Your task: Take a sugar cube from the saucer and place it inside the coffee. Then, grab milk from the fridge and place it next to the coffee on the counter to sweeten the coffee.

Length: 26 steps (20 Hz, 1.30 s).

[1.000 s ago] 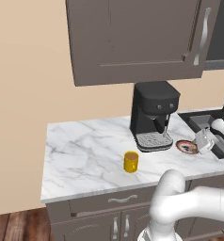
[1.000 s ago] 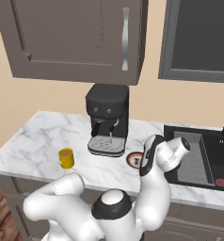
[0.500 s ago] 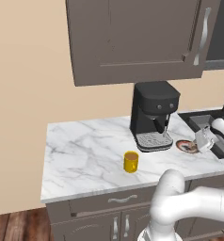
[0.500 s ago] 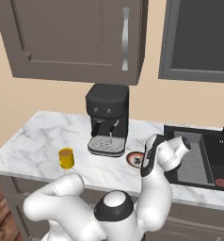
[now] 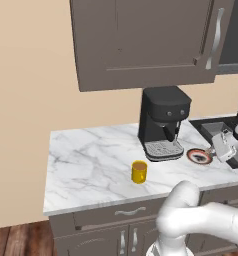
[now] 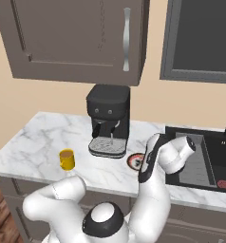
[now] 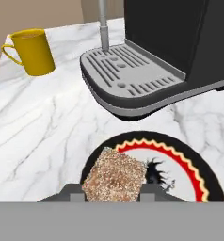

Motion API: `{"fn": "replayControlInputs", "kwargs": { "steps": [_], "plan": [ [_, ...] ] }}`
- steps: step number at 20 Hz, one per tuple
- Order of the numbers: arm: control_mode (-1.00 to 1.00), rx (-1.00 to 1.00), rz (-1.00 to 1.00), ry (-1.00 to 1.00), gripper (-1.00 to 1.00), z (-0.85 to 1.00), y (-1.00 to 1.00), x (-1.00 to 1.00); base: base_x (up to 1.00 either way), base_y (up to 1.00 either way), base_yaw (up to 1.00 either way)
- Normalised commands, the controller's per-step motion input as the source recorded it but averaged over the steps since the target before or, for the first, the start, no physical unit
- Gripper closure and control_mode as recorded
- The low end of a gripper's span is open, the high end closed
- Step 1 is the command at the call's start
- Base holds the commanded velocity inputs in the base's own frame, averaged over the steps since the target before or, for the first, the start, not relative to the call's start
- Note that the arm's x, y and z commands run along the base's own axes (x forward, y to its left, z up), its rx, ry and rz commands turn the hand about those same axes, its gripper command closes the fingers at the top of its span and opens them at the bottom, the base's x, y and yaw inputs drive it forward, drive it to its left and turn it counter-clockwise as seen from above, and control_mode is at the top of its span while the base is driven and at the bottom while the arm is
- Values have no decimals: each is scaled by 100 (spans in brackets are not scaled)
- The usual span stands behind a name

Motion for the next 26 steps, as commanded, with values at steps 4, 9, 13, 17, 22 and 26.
{"fn": "replayControlInputs", "kwargs": {
  "steps": [4, 9, 13, 17, 22, 26],
  "plan": [
    [-100, -1, 0, -10, 100, 83, 71, -64, 0, 0, 0],
    [-100, 0, -2, 1, 100, 70, 88, -81, 0, 0, 0],
    [-100, 0, -1, 7, 100, 69, 96, -82, 0, 0, 0],
    [-100, -4, -1, 15, 100, 70, 100, -42, 0, 0, 0],
    [-100, -11, -2, 18, 100, 72, 100, -9, 0, 0, 0],
    [-100, -17, -6, 20, 100, 60, 100, 0, 0, 0, 0]
  ]
}}
